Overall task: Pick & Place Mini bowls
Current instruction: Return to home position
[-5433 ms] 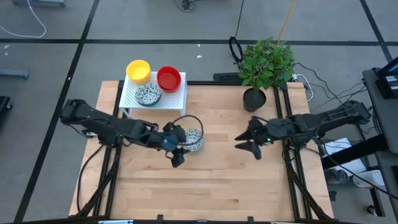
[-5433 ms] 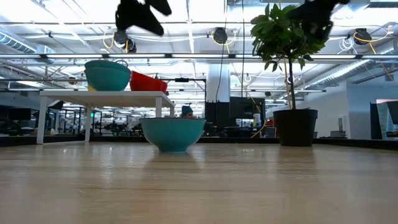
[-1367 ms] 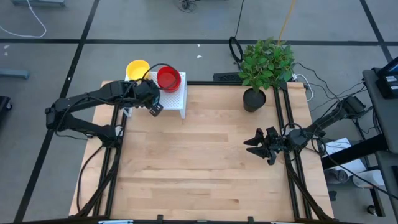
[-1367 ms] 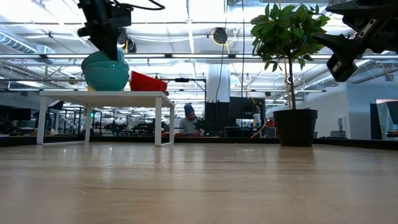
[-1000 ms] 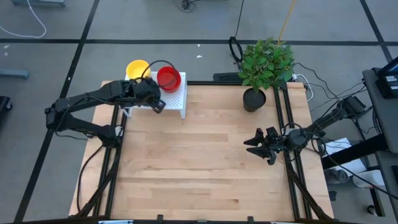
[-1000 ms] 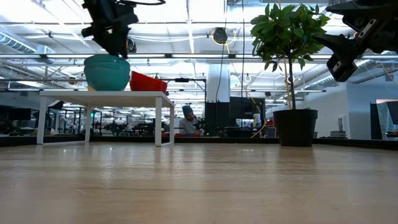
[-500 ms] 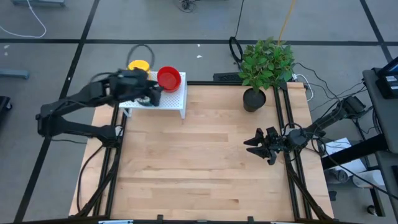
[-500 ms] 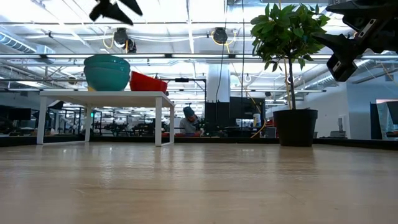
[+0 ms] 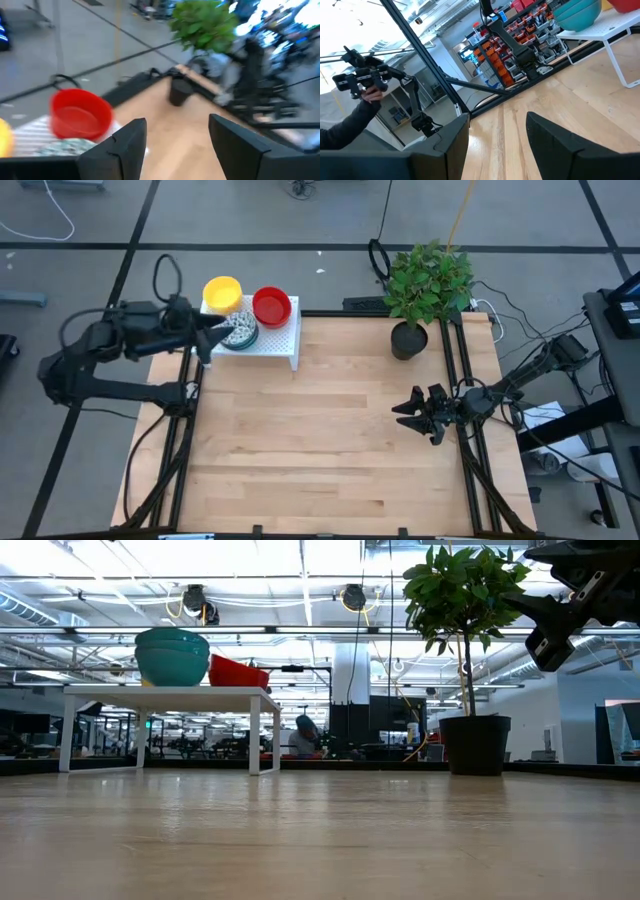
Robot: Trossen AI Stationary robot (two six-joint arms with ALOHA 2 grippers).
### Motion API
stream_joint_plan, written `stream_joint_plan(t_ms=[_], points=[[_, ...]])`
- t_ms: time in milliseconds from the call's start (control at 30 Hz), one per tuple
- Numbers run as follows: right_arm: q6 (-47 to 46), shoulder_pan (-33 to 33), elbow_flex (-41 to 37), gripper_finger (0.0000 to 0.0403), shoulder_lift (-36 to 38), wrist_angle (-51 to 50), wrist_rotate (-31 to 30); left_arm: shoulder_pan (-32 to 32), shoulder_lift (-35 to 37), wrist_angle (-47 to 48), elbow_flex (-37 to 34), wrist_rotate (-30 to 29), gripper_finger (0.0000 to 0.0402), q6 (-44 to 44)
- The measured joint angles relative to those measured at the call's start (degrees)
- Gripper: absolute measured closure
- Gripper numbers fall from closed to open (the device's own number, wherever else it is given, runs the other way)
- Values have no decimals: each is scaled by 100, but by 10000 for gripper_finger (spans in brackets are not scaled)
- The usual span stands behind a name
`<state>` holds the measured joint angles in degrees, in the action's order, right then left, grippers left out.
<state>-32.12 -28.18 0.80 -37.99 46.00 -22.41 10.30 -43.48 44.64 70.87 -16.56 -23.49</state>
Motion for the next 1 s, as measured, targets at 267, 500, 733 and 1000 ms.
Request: stream_joint_plan(t_ms=[267, 500, 733, 1000], points=[[1, -2, 0, 218, 45, -1, 0, -343, 415, 257, 0, 867, 183, 33], [2, 0, 0, 218, 623, -108, 0, -589, 459, 546, 0, 193, 183, 190], [2, 0, 0, 218, 1299, -134, -1, -822, 501, 671, -32, -5, 183, 277], [2, 0, 0, 218, 1794, -122, -1, -1131, 1129, -406, -1399, -204, 183, 178]])
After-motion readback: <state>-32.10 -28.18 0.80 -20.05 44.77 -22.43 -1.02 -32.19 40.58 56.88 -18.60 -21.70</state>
